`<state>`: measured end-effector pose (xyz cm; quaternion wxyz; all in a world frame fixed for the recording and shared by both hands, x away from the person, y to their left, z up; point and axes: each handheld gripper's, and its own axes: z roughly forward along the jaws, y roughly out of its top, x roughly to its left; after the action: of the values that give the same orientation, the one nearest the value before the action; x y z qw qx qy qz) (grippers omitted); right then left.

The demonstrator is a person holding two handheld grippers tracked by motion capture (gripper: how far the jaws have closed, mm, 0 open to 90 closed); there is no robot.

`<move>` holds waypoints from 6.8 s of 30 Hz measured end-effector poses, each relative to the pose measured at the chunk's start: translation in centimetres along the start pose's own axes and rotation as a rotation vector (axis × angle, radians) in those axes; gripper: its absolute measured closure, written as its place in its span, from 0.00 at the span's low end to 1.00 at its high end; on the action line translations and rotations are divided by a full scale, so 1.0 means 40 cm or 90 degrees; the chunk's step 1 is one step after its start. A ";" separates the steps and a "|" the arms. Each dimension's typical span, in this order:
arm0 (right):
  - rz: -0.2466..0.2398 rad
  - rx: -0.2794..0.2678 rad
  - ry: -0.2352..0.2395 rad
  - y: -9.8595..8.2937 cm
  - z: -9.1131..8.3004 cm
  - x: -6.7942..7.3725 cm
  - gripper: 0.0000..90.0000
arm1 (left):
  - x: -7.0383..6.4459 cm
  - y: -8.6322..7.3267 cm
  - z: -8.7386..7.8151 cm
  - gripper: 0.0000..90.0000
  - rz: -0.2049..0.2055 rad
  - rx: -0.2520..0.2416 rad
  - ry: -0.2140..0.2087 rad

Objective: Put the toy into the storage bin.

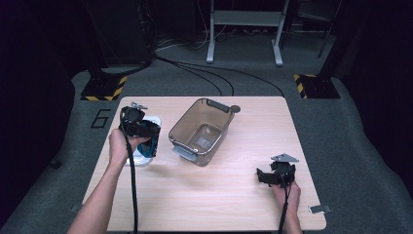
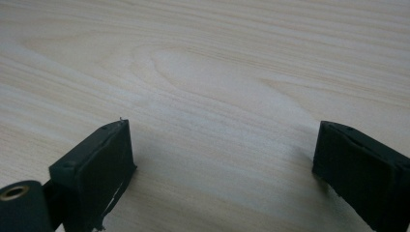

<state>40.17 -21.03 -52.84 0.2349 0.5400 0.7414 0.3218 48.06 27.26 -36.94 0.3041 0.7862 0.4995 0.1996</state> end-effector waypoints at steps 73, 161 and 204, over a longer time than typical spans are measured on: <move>-0.002 0.001 0.001 0.000 0.000 0.001 0.07 | -0.075 0.346 -0.091 0.27 0.029 -0.100 -0.008; -0.005 -0.001 0.000 -0.001 -0.001 0.001 0.07 | -0.266 0.205 0.139 0.27 0.092 0.143 -0.138; -0.006 0.000 0.001 -0.001 -0.001 0.001 0.07 | -0.294 0.141 0.173 0.27 0.126 0.223 -0.133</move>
<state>40.11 -21.00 -52.83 0.2360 0.5364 0.7439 0.3214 51.10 12.88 -38.32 0.1922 0.8885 0.4128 0.0564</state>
